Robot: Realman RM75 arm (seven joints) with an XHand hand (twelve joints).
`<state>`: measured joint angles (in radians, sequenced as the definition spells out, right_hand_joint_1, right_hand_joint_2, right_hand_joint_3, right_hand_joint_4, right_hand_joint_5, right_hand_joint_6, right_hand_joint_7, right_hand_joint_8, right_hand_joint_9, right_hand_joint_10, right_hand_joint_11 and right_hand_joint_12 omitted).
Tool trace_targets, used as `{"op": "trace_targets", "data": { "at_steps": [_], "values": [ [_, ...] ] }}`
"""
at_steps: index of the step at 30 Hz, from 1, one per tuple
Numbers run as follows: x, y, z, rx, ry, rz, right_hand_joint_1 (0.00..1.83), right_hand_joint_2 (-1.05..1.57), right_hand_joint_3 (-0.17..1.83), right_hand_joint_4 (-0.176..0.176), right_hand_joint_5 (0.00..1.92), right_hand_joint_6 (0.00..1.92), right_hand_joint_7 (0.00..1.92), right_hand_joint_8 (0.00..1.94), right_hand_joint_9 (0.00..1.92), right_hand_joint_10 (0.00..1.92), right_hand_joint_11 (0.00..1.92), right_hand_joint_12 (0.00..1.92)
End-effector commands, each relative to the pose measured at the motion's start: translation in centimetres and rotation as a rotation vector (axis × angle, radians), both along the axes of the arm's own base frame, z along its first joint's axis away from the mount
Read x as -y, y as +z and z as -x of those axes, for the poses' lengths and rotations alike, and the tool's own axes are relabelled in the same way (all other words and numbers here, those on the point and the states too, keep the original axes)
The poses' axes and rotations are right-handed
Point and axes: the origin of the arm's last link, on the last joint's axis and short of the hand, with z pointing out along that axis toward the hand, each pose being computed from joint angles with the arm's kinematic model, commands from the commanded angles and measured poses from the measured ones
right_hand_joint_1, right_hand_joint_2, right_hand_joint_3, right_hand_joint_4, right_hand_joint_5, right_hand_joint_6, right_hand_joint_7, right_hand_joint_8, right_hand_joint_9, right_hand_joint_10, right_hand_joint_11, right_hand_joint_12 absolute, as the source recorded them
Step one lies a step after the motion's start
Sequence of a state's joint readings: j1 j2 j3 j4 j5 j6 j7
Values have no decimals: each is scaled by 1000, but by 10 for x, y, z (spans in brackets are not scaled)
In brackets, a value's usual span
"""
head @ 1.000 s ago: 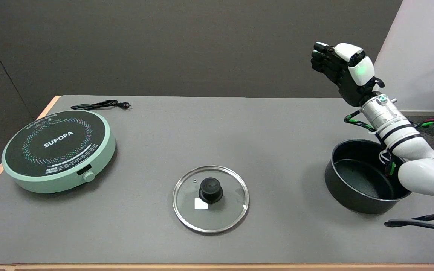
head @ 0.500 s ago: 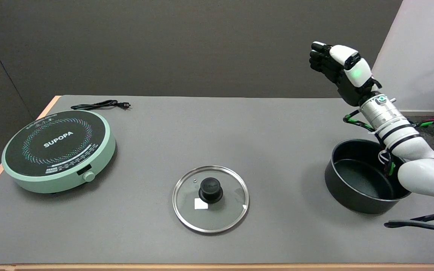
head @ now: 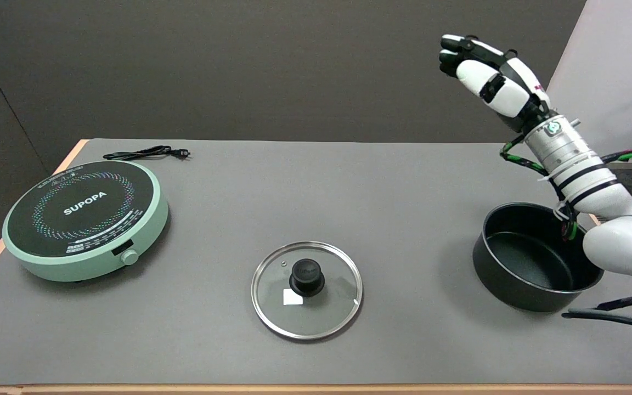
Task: Pick up the pot lid.
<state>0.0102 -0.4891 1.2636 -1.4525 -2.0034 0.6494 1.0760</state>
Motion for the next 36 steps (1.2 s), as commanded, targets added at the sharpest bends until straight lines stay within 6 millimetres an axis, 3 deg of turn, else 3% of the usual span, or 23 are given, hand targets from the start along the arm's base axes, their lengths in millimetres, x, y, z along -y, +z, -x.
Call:
{"op": "trace_targets", "data": {
  "at_steps": [1, 13, 20, 28, 36],
  "values": [
    [-18, -59, -50, -496, 299, -129, 532, 527, 962, 110, 439, 181, 509, 168, 496, 268, 268, 501],
    [-34, -95, -24, -566, 291, -282, 503, 499, 943, 105, 398, 162, 513, 166, 519, 298, 262, 514],
    [-45, -121, -11, -589, 283, -346, 778, 541, 999, 116, 465, 206, 551, 189, 555, 292, 284, 462],
    [-54, -166, 18, -787, 293, -422, 772, 548, 1057, 120, 438, 202, 525, 187, 521, 345, 251, 534],
    [-45, -191, 34, -744, 229, -473, 685, 520, 983, 120, 425, 192, 493, 181, 530, 275, 295, 480]
  ]
}}
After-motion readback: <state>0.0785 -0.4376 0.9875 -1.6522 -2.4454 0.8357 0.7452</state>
